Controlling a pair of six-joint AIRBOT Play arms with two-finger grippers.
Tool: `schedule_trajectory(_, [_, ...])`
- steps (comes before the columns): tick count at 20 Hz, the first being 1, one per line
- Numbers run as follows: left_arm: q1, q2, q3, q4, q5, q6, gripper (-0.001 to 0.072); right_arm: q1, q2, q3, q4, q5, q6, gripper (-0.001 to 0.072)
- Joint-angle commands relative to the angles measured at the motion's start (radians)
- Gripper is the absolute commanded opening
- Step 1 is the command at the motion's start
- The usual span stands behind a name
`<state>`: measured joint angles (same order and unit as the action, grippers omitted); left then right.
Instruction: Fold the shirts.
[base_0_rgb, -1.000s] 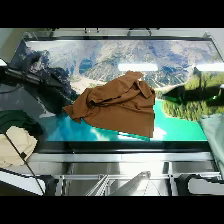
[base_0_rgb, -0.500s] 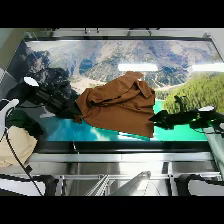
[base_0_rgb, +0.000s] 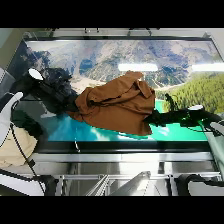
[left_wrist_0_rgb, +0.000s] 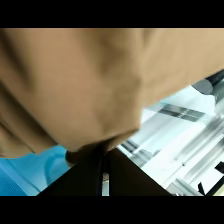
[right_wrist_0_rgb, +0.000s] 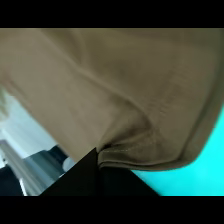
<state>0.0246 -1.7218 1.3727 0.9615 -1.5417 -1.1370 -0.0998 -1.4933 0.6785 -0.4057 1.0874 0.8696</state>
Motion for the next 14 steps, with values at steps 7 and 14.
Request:
schedule_trajectory(7, [0.224,0.363,0.223,-0.723,-0.222,0.093,0.0019,-0.341,0.446,0.282,0.444,0.487,-0.013,0.0019])
schedule_trajectory(14, [0.769,0.699,0.320,-1.621,-0.278,0.224,0.0020,-0.635,0.857,0.528,0.907,0.328,-0.092,0.0019])
